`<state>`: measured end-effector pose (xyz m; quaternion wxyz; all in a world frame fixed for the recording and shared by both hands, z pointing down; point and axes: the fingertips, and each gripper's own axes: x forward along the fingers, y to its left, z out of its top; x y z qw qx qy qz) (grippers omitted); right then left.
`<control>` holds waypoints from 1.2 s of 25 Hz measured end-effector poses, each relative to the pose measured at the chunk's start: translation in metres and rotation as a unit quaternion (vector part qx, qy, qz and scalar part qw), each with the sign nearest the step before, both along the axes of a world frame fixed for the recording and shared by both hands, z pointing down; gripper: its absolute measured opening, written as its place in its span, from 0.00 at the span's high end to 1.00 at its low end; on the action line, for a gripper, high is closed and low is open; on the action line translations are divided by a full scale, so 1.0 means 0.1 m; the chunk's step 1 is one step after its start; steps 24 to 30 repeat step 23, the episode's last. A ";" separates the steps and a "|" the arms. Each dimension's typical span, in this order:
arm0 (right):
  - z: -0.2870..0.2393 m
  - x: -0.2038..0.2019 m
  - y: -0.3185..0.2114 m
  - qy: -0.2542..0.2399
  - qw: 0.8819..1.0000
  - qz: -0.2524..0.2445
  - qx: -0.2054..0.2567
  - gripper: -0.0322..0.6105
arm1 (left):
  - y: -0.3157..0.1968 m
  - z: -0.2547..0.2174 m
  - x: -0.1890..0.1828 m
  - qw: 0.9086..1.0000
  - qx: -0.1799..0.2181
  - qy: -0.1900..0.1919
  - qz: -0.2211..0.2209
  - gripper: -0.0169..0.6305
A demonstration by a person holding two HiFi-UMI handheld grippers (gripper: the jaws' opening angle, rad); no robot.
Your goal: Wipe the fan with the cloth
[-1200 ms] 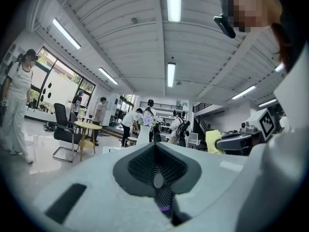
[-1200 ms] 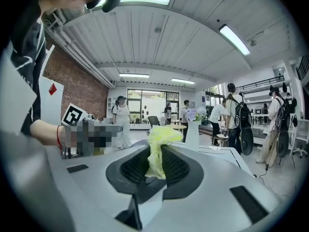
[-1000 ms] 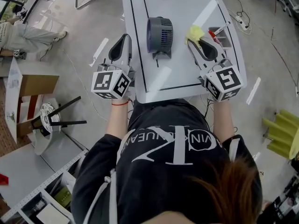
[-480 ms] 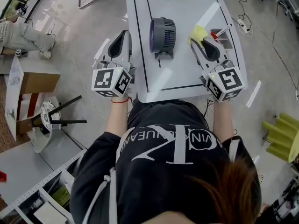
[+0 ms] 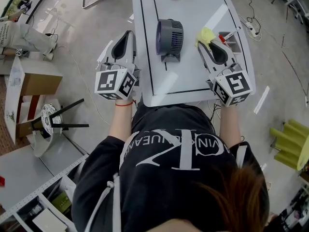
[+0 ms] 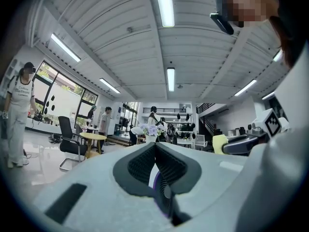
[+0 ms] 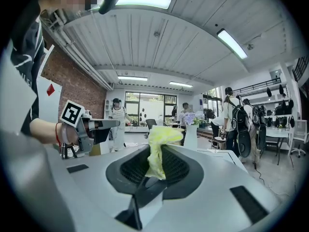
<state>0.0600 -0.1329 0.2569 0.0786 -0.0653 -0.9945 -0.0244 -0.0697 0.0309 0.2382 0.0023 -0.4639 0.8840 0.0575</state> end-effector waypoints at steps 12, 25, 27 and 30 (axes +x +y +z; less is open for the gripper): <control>0.02 0.01 0.01 -0.003 1.000 -0.002 -0.007 0.84 | 0.00 0.01 0.00 1.000 -0.004 -0.002 -0.005 0.96; 0.03 0.02 -0.02 -0.004 1.000 0.000 -0.017 0.84 | 0.00 0.02 0.00 1.000 -0.013 -0.001 -0.009 0.96; 0.03 0.02 -0.02 -0.004 1.000 0.000 -0.017 0.84 | 0.00 0.02 0.00 1.000 -0.013 -0.001 -0.009 0.96; 0.03 0.02 -0.02 -0.004 1.000 0.000 -0.017 0.84 | 0.00 0.02 0.00 1.000 -0.013 -0.001 -0.009 0.96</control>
